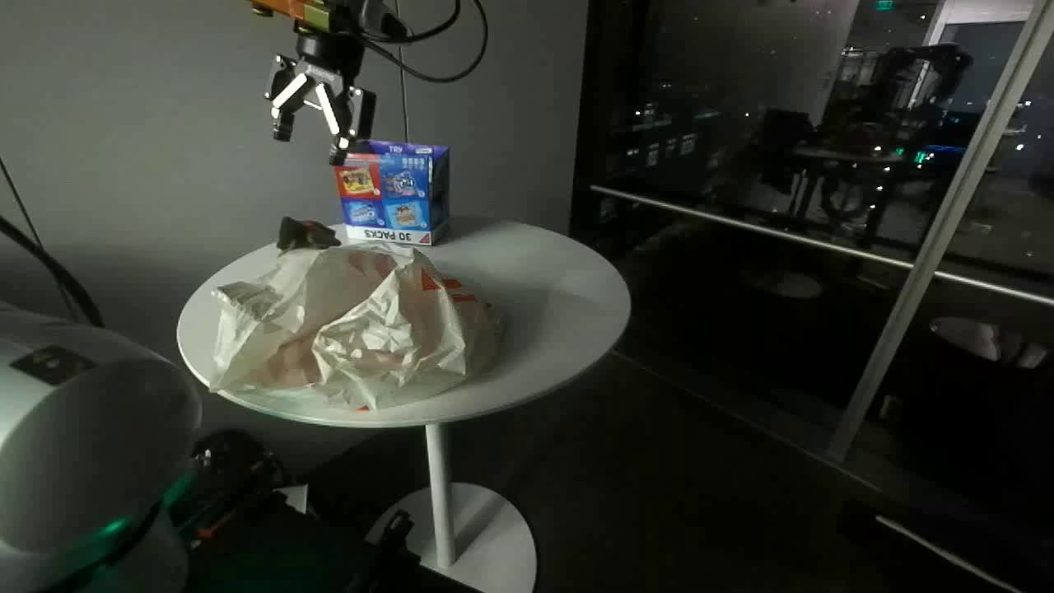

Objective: Put the items on the table inside the plastic bag except for the blue box

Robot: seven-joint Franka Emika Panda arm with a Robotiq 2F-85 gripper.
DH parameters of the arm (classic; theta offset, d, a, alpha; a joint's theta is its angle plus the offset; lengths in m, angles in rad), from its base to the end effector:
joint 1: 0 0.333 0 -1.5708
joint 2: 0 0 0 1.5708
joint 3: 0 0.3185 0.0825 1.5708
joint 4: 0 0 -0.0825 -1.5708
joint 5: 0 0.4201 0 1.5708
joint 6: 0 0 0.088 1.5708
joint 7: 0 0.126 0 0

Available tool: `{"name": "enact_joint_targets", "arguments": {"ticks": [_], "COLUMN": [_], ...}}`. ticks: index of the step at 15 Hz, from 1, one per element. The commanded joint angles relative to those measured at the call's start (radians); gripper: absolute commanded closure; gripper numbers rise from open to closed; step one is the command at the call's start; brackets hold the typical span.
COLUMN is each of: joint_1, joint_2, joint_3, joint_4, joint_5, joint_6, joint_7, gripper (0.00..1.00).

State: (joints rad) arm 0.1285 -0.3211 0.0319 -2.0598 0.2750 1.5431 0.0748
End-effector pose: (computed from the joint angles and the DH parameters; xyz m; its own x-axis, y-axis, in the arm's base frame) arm 0.4567 0.1105 0.5360 0.9732 0.0884 -0.2123 0.0351 -0.9694 -0.2428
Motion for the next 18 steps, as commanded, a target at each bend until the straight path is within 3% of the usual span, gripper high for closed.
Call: {"name": "enact_joint_targets", "arguments": {"ticks": [1, 6, 10, 15, 18], "joint_1": [-0.022, -0.02, -0.025, -0.025, -0.042], "joint_2": [0.001, 0.0, 0.071, 0.201, 0.246], "joint_3": [0.018, 0.018, 0.003, -0.002, 0.008], "joint_4": [0.007, 0.007, -0.03, -0.061, -0.081], "joint_5": [0.005, 0.007, 0.072, 0.258, 0.311], "joint_6": [-0.004, -0.01, -0.055, -0.051, 0.036], "joint_7": [-0.005, -0.009, -0.017, -0.078, 0.033], "gripper": [0.0, 0.0, 0.0, 0.0, 0.0]}}
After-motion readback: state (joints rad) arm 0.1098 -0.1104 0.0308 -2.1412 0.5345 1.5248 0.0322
